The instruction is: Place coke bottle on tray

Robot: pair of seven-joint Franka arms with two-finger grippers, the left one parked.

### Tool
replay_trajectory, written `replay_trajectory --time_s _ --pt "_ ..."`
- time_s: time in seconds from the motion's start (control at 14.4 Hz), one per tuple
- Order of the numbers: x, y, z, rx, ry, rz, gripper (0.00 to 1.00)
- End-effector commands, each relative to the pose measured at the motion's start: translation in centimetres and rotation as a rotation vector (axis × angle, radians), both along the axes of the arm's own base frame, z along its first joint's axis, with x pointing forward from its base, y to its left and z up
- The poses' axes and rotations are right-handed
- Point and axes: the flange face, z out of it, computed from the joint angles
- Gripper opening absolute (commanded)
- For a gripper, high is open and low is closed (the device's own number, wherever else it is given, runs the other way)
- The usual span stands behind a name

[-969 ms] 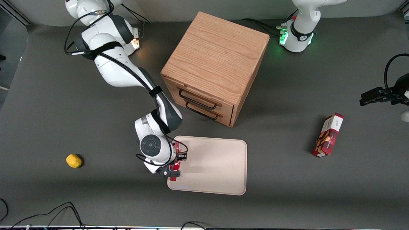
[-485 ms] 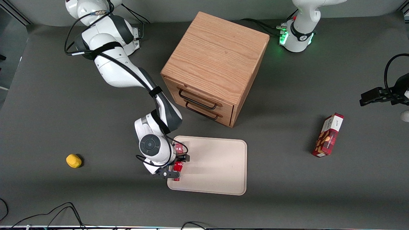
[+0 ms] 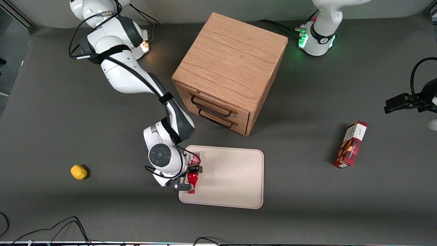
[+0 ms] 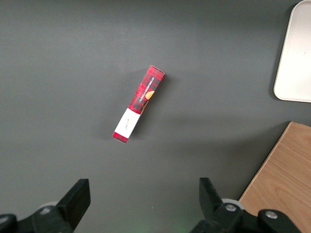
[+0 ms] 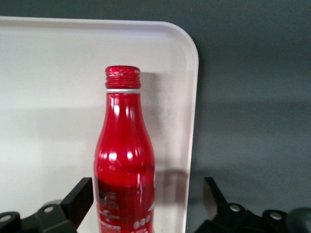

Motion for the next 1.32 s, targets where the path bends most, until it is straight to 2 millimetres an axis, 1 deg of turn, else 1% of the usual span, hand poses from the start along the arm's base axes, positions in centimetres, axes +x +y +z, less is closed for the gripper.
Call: replay_trajectory --time_s 0.0,0.07,0.21,0.42,0.48,0.62,0.69,0.76,0.9,0.97,1.04,1.11,1.18,1.25 --pt "0.3 0.3 0.8 0.001 -0.012 0.005 1.00" --pt "0.3 0.2 1.1 0.002 -0.011 0.005 1.00" --pt "0.4 -0.8 2.1 -0.013 0.027 -0.004 1.00" --pt "0.3 -1.2 6.1 -0.009 0.043 -0.012 1.00" --pt "0.5 -1.8 7.8 -0.005 0.038 -0.020 1.00" --pt "0.8 -4.7 10.8 -0.014 0.081 -0.047 1.00" --pt "0.4 -6.2 13.1 -0.029 0.114 -0.055 1.00" --pt "-0.3 -7.6 14.9 -0.042 0.155 -0.063 1.00" --pt "-1.6 -11.4 19.4 -0.018 0.200 -0.085 1.00" --pt "-2.6 -13.2 21.4 -0.008 0.209 -0.074 1.00" --pt "-4.2 -15.4 23.7 -0.006 0.208 -0.072 1.00" --pt "-5.9 -17.0 25.5 -0.013 0.207 -0.055 1.00" --pt "-7.8 -18.0 27.1 -0.023 0.203 -0.036 1.00" --pt "-9.4 -19.8 28.5 -0.032 0.198 -0.043 1.00"
